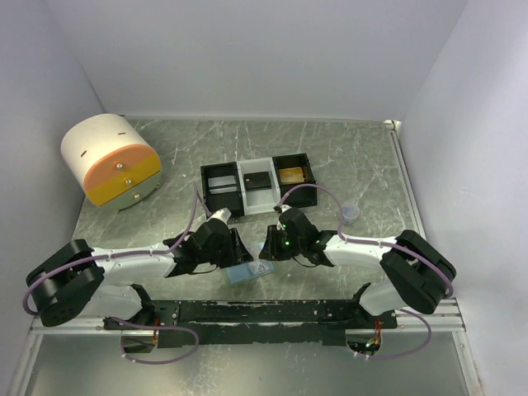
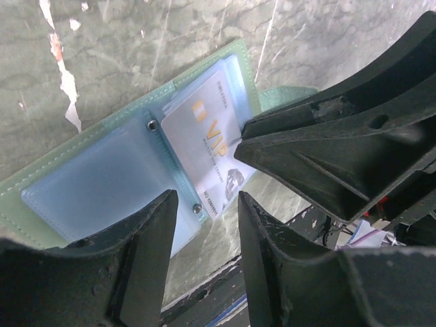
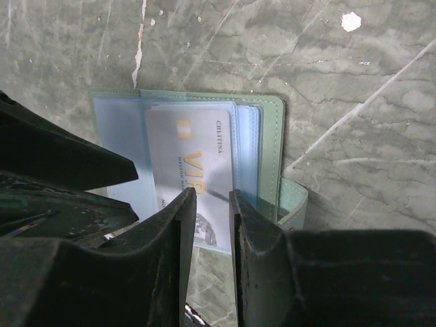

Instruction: Take the credit cards out of the card holder

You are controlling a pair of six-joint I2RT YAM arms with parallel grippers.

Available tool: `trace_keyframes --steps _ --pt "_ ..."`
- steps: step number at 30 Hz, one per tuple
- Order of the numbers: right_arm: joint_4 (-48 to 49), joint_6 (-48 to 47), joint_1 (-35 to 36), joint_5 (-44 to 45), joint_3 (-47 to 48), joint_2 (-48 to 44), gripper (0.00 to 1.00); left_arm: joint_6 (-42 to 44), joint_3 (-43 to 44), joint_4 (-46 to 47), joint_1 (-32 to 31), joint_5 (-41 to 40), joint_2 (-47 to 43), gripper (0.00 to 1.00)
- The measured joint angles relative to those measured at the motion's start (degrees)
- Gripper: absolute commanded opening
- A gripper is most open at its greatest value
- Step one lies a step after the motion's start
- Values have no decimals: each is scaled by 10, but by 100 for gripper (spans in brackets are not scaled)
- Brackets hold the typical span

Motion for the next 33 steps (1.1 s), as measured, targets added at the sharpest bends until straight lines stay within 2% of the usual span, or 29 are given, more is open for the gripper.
trace_keyframes --steps 8,20,28,33 --pt "11 7 0 0 -6 0 26 -35 -24 46 -9 -6 17 41" --pt "27 21 0 -9 -6 12 26 -97 -78 131 -24 -40 23 32" --pt "30 23 0 -12 -6 14 26 -115 -102 168 -28 -61 13 19" --pt "30 24 0 -11 -6 15 26 -117 -106 173 -30 -62 9 7"
